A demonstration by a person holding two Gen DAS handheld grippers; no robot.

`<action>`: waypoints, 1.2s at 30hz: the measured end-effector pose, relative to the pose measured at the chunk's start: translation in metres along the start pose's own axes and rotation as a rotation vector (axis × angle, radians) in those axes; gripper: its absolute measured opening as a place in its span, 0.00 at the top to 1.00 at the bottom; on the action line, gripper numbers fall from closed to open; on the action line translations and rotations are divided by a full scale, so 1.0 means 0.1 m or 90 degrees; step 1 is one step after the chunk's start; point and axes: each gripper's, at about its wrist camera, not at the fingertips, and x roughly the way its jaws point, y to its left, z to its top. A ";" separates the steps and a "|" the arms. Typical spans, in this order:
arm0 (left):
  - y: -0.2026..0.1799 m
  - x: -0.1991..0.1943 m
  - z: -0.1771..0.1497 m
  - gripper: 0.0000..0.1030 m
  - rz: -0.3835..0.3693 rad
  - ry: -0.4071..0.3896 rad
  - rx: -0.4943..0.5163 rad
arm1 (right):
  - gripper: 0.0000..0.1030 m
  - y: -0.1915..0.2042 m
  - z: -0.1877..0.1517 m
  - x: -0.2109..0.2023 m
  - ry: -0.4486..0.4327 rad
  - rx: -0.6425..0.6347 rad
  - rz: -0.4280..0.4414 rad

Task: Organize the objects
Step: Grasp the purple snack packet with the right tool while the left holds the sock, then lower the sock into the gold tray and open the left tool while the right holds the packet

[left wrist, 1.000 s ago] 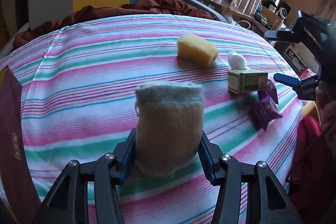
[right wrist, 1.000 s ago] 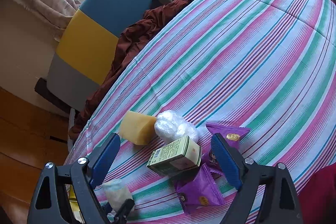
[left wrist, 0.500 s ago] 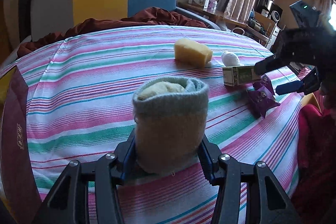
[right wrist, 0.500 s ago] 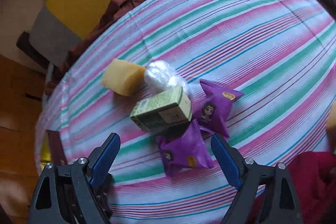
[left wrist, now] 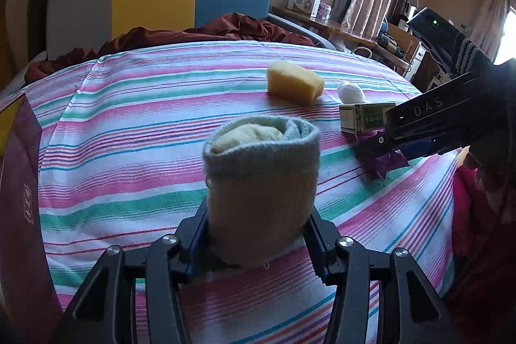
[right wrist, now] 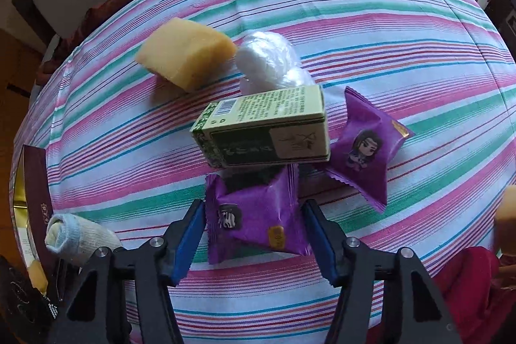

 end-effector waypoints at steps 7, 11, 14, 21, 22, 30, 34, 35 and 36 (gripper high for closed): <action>0.00 -0.01 -0.01 0.49 -0.001 -0.002 0.002 | 0.49 0.26 -0.07 0.04 0.006 -0.082 0.103; -0.01 -0.04 -0.03 0.49 0.009 -0.003 0.004 | 0.49 0.33 -0.01 0.07 -0.007 -0.100 0.092; -0.04 -0.10 -0.03 0.50 0.023 0.010 0.005 | 0.49 0.32 0.01 0.09 -0.007 -0.102 0.093; -0.05 -0.49 -0.05 0.50 0.009 -0.003 0.002 | 0.49 0.31 -0.04 0.03 -0.010 -0.110 0.085; -0.05 -0.56 -0.04 0.50 0.007 -0.007 0.002 | 0.49 0.30 -0.06 0.01 -0.011 -0.112 0.084; 0.39 -1.15 -0.06 0.50 0.035 -0.039 -0.054 | 0.49 0.35 -0.06 0.05 -0.012 -0.118 0.079; 0.84 -1.45 -0.16 0.50 0.094 -0.054 -0.105 | 0.49 0.37 -0.06 0.05 -0.014 -0.126 0.071; 0.96 -1.51 -0.21 0.50 0.109 -0.053 -0.120 | 0.49 0.39 -0.05 0.07 -0.014 -0.128 0.069; 1.06 -1.55 -0.26 0.50 0.122 -0.050 -0.132 | 0.49 0.40 -0.05 0.07 -0.014 -0.131 0.066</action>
